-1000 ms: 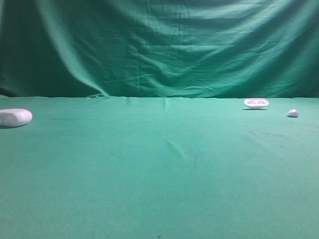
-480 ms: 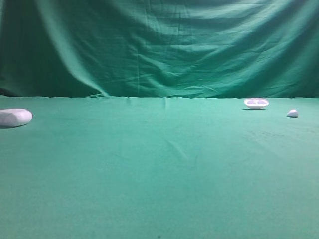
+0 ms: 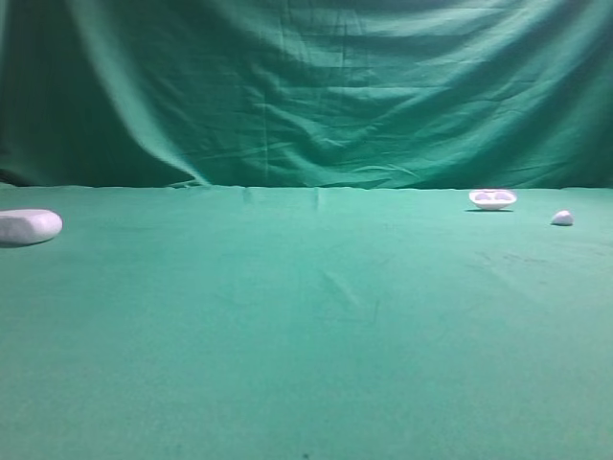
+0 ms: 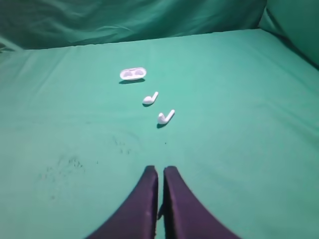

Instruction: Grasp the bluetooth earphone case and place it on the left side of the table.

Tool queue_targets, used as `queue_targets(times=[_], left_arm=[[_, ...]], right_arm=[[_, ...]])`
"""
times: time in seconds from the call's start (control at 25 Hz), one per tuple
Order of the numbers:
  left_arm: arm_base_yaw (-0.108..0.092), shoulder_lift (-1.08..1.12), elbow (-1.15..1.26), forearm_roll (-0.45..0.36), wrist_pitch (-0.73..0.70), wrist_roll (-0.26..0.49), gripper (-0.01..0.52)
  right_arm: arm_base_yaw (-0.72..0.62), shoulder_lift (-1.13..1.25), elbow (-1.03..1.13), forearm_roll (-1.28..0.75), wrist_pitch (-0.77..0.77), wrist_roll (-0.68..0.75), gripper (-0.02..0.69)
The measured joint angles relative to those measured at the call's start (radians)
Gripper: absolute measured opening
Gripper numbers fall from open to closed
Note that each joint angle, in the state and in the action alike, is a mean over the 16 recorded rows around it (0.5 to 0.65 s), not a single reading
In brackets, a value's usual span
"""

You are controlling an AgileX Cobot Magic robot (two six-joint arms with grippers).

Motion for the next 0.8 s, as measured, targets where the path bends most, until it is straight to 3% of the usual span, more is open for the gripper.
queue_targets(times=[0.8], left_arm=[[0.000, 0.000, 0.000, 0.000, 0.000, 0.000, 0.000]], right_arm=[[0.000, -0.001, 0.005, 0.004, -0.013, 0.000, 0.000]])
